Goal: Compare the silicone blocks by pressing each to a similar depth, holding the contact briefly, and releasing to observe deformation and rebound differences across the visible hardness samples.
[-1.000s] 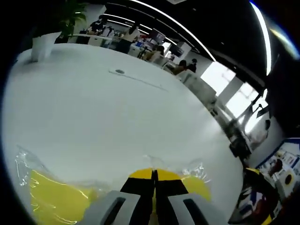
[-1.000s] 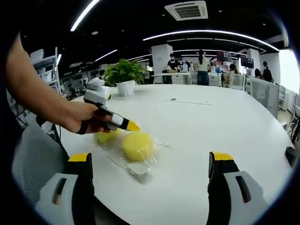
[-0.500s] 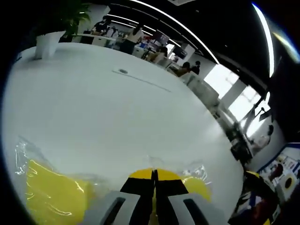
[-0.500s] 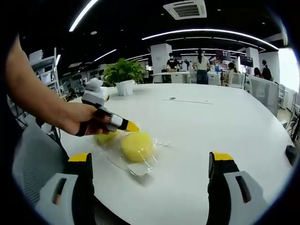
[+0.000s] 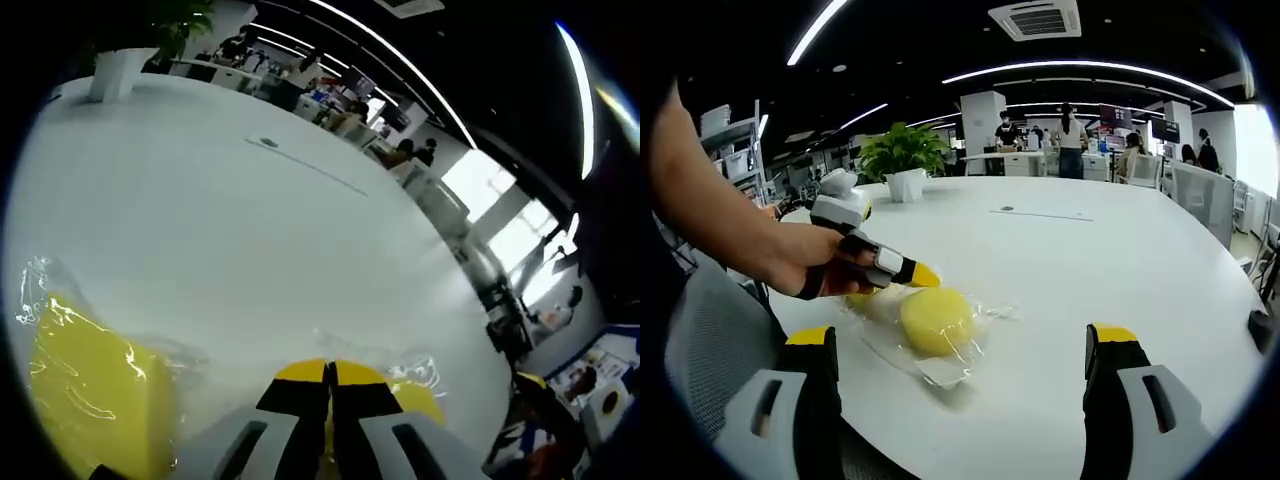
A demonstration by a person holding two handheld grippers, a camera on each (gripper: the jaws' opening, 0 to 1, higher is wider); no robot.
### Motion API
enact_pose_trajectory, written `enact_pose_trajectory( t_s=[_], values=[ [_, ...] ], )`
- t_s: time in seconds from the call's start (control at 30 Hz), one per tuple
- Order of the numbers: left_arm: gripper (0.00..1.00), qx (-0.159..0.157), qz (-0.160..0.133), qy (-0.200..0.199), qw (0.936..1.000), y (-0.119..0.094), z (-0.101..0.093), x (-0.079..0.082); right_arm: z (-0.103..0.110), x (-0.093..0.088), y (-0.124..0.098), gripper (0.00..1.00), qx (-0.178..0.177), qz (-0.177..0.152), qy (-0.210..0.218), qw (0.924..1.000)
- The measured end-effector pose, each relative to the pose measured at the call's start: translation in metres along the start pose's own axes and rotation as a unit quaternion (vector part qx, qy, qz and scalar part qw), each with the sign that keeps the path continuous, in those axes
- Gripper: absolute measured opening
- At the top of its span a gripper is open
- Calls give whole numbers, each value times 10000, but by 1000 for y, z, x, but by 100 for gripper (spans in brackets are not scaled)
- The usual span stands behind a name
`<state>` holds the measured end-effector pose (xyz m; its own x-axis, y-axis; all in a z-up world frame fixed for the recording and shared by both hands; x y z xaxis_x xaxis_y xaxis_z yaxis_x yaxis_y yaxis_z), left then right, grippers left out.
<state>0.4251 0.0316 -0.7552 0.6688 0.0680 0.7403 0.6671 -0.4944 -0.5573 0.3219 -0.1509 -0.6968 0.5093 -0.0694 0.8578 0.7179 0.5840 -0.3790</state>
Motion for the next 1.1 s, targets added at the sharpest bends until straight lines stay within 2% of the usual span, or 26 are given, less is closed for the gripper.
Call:
enact_pose_trajectory(
  t_s=[0.07,0.1,0.13,0.23,0.3,0.33,0.37,0.5,0.53,0.6,0.67,0.7,0.77,0.87,0.97,1.07,1.1],
  values=[
    [2,-110,8,272,9996,-1,-2,2,0,0,0,96,9,4,-2,10000],
    [8,-124,-17,442,9989,-1,-2,3,1,0,0,96,16,-2,-12,10000],
    [20,-178,-108,576,9981,-1,-3,5,1,1,0,96,18,-5,-22,10000],
    [47,-361,-315,886,9949,-4,-10,13,1,0,0,96,23,11,10,10000],
    [67,-578,-394,1205,9903,-11,-17,20,1,0,0,96,25,25,32,10000],
    [77,-776,-536,1438,9851,-16,-20,26,1,0,1,96,29,26,39,10000],
    [82,-799,-604,1611,9818,-21,-20,31,1,0,1,96,28,23,40,10000],
    [92,-1015,-806,2211,9666,-48,-16,50,0,2,0,96,14,-27,66,10000],
    [95,-982,-788,2332,9643,-54,-12,53,0,2,0,96,11,-40,69,10000],
    [99,-955,-904,2677,9545,-70,-5,61,0,4,0,97,-3,-78,64,9999],
    [100,-759,-982,3100,9426,-90,6,66,0,5,-1,97,-5,-85,38,10000],
    [100,-699,-1026,3161,9406,-98,11,66,0,5,-1,96,8,-89,20,10000],
    [100,-624,-1003,3094,9436,-120,22,63,2,8,-1,96,30,-115,-21,9999],
    [100,-396,-1051,3138,9428,-152,41,54,-1,12,-3,96,-10,-161,-175,9997],
    [100,-203,-1064,3056,9460,-173,52,47,-8,12,-4,96,-79,-112,-155,9998],
    [100,-16,-1215,3152,9412,-196,61,34,-10,11,-8,96,-106,-102,-172,9997],
    [100,-10,-1212,3105,9428,-200,63,29,-10,11,-9,96,-117,-104,-179,9997]
  ],
)
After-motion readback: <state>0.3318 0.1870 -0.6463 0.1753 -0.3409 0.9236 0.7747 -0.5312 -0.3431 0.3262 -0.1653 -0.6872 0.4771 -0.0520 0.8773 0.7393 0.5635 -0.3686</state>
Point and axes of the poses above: the point that each gripper's makers call its tool centre point, and the gripper's own axes: y roughly forward along the fingers, z roughly to its left, x roughly out of its top, the point moved 6 cm from there along -y, roughly backward along the fingers, and after that the axes turned 15 degrees about y, right-handed, at the moved point
